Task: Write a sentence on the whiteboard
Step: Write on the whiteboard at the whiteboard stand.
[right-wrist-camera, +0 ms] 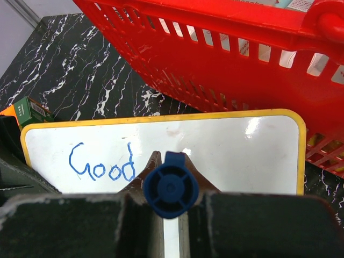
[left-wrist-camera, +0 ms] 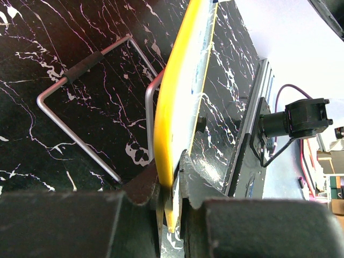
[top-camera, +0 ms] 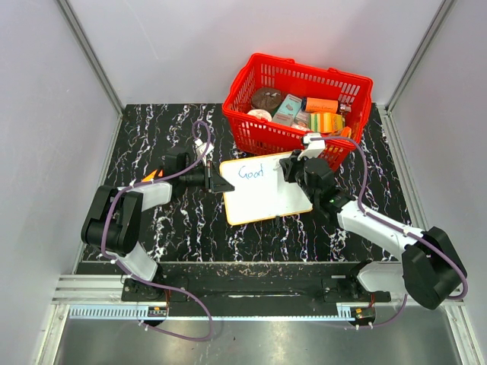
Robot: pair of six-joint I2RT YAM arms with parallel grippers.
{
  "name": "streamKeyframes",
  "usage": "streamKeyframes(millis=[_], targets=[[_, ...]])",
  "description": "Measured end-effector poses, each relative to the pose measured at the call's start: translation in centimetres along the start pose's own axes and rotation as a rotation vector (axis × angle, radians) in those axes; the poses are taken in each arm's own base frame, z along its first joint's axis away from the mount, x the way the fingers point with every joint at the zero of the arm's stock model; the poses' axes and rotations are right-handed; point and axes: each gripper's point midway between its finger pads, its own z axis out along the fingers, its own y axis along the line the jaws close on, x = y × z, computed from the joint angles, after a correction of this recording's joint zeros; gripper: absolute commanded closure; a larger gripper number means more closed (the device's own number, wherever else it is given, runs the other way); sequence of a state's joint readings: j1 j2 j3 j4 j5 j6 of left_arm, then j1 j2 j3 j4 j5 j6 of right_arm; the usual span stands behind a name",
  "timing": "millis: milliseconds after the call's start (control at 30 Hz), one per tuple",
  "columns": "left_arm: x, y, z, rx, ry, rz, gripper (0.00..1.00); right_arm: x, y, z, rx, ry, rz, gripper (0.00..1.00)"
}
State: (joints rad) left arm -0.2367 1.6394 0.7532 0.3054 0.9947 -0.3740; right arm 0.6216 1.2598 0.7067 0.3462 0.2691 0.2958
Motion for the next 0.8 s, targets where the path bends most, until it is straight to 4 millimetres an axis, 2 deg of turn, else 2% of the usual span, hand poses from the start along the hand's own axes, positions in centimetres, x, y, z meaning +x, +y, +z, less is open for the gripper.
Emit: streamKeyframes(millis=[800], targets=[[0.03, 0.00, 0.00, 0.000, 0.001, -0.001, 1.00, 0.65, -0.29, -0.61, -0.003, 0.010, -0.001, 1.00]])
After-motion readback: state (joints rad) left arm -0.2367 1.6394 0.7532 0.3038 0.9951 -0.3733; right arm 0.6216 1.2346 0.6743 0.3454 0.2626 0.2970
